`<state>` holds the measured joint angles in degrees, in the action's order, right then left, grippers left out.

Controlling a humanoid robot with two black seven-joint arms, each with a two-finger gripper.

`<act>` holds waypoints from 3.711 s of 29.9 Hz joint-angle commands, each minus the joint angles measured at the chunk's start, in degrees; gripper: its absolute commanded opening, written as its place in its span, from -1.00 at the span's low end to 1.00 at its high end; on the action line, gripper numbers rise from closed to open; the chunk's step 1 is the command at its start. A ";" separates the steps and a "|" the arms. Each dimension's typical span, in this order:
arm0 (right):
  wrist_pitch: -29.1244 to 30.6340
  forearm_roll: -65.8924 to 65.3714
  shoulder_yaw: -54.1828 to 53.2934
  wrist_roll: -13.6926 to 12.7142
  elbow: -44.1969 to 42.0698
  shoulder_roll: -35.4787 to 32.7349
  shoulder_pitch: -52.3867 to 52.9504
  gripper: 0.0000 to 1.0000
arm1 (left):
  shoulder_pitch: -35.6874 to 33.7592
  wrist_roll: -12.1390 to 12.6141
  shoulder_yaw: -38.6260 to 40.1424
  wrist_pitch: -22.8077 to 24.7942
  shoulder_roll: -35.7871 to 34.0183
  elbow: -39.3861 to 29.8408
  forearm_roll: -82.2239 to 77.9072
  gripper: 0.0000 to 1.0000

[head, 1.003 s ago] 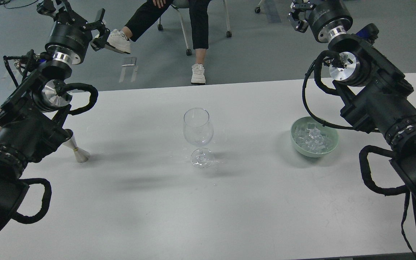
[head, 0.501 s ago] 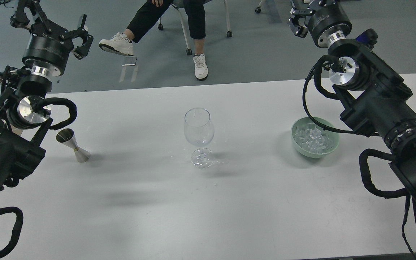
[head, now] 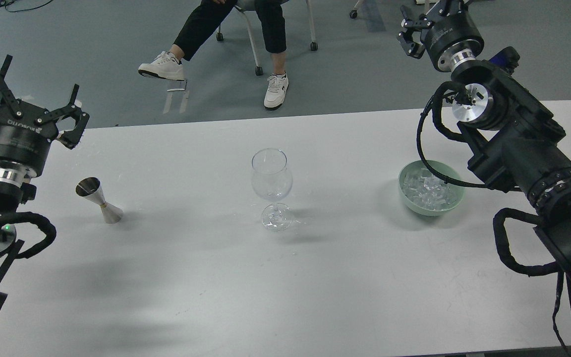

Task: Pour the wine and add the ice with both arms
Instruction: 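Lower the left gripper toward the metal jigger cup, then close the left gripper around the metal jigger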

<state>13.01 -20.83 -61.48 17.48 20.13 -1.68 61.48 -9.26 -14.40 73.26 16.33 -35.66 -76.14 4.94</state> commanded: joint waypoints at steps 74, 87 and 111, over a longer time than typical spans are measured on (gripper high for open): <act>-1.14 -0.26 0.05 0.19 0.08 -2.01 -5.31 1.00 | 12.34 18.09 13.67 -13.78 19.05 5.65 11.93 0.05; -1.85 -0.35 0.14 0.19 0.08 -2.01 -5.67 1.00 | 7.51 19.76 13.67 -13.78 19.14 11.19 11.93 -0.01; -1.85 -0.44 0.31 0.19 -0.01 -1.92 -6.28 1.00 | 2.84 19.93 14.11 -13.60 20.63 17.43 12.02 -0.03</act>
<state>11.16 -21.19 -61.19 17.67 20.12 -3.65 55.22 -5.79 5.47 87.29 2.67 -14.99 -59.96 16.93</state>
